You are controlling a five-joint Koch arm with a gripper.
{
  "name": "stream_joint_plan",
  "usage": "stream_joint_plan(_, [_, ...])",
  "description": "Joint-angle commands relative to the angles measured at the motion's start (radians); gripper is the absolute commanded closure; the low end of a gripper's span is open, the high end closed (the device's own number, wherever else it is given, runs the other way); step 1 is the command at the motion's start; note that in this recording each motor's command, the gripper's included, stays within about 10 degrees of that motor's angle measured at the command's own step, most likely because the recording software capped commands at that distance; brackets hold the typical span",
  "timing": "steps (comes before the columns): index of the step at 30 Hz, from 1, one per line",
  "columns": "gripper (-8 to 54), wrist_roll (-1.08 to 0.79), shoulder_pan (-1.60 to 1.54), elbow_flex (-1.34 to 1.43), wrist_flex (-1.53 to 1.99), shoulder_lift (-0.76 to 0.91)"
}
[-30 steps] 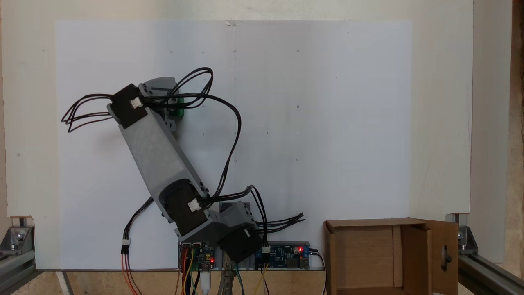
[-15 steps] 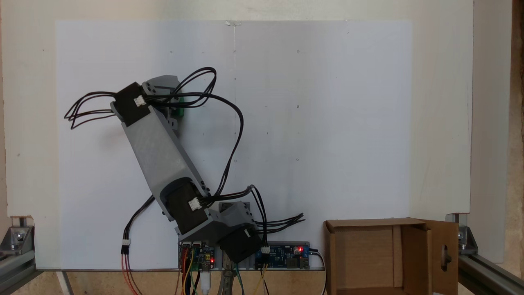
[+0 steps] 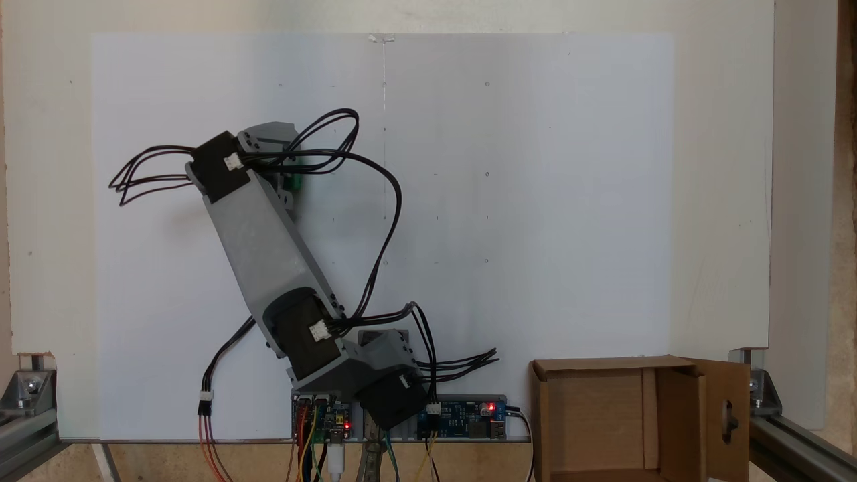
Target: Grasp a green dice and put it in the bin.
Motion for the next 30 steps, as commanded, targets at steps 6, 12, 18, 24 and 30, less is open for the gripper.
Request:
stream_joint_plan(6, [5.8, 0.071, -0.002, -0.011, -0.006, -0.008])
stream_joint_plan(12, [5.8, 0.071, -0.005, -0.011, -0.009, -0.023])
stream_joint_plan(18, [5.9, 0.071, -0.008, -0.011, -0.012, -0.029])
stream_joint_plan(24, [9.1, 0.071, -0.006, -0.011, -0.017, -0.034])
stream_joint_plan(30, [11.6, 0.071, -0.006, -0.011, -0.015, -0.035])
